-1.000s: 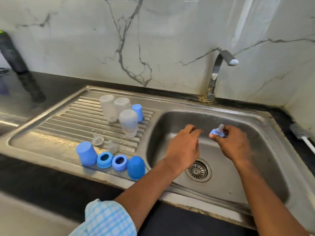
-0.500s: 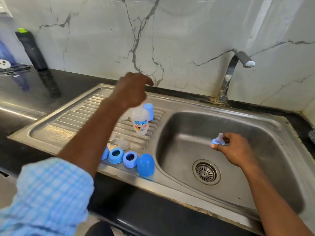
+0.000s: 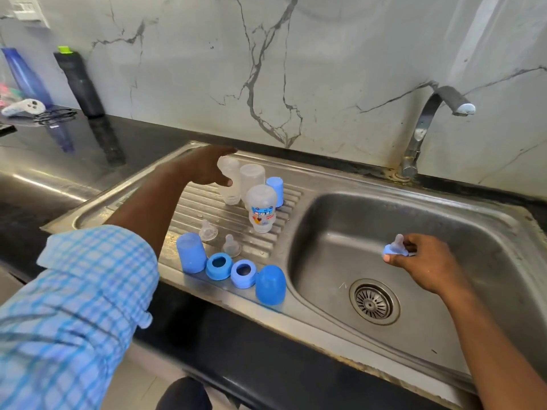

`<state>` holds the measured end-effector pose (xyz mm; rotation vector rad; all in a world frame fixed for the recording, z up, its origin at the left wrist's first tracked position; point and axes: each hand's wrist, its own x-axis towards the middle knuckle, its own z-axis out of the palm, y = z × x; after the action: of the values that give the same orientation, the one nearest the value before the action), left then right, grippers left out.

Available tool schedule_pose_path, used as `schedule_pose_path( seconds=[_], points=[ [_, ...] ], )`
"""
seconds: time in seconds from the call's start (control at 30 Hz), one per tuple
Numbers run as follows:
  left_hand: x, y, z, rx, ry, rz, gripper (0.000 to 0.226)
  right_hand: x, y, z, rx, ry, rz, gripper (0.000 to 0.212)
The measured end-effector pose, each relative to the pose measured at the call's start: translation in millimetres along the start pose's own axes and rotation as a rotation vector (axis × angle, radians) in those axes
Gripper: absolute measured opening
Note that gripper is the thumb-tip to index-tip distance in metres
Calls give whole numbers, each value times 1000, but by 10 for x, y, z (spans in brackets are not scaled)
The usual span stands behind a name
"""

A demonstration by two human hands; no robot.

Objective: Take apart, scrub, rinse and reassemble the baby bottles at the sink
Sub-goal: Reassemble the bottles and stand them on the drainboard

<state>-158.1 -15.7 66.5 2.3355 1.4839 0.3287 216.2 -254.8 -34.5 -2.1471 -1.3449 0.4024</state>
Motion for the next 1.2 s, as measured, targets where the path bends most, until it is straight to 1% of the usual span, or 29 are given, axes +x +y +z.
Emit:
schedule_pose_path(
  seconds=[0.07, 0.13, 0.27, 0.37, 0.43, 0.5, 0.53, 0.57, 0.67, 0.7, 0.77, 0.8, 0.83, 0.87, 0.9, 0.97, 1.0, 1.03, 1.07, 1.1, 1.13, 1.17, 1.2],
  points=[
    [6, -43, 88, 10, 89, 10, 74, -2, 3, 1, 0, -6, -2, 37],
    [1, -82, 170, -2, 160, 2, 67, 1, 5, 2, -3, -7, -4, 36],
    [-65, -103, 154, -4, 293, -41, 66, 14, -11, -8, -5, -14, -6, 37],
    [-150, 96, -16, -21, 483, -93, 69, 8, -8, -17, 3, 4, -4, 36],
    [-246, 372, -120, -84, 643, -35, 71, 3, -25, -23, 20, 36, -1, 35],
    [-343, 763, -105, -260, 734, 83, 70, -4, -27, -46, 40, 97, 8, 32],
    [-374, 975, -24, -372, 718, 135, 70, -15, -14, -75, 47, 130, 16, 30],
    [-388, 1146, 122, -475, 658, 170, 69, -21, -6, -95, 62, 144, 28, 28],
    [-456, 1594, 784, -703, 340, 238, 63, -66, 80, -166, 97, 140, 68, 23],
    [-458, 1719, 1031, -731, 265, 257, 63, -106, 98, -211, 111, 144, 79, 22],
    [-518, 1887, 1440, -698, 207, 247, 62, -163, 104, -266, 119, 167, 75, 19],
    [-551, 1969, 1602, -668, 227, 246, 61, -180, 98, -310, 114, 199, 76, 19],
    [-582, 2022, 1720, -669, 279, 256, 61, -195, 57, -349, 113, 246, 73, 19],
    [-624, 2094, 1776, -702, 358, 302, 61, -213, 18, -394, 123, 329, 57, 19],
    [-646, 2145, 1794, -738, 463, 376, 61, -241, -42, -434, 158, 443, 15, 20],
    [-658, 2227, 1771, -752, 736, 538, 63, -282, -199, -540, 259, 756, -163, 26],
    [-672, 2238, 1758, -715, 833, 586, 63, -316, -281, -576, 298, 902, -277, 28],
    [-663, 2220, 1804, -660, 849, 615, 64, -307, -270, -567, 294, 987, -329, 28],
    [-627, 2180, 1828, -558, 743, 617, 65, -266, -208, -536, 255, 977, -303, 25],
    [-556, 2151, 1847, -398, 525, 578, 66, -189, -113, -489, 219, 824, -205, 23],
    [-557, 2110, 1918, -220, 290, 517, 68, -132, 23, -395, 120, 522, -6, 21],
    [-578, 2090, 1962, -164, 191, 484, 68, -118, 128, -325, 44, 264, 168, 21],
    [-583, 2108, 1980, -189, 278, 511, 66, -86, 172, -317, 7, 191, 214, 21]
  ],
)
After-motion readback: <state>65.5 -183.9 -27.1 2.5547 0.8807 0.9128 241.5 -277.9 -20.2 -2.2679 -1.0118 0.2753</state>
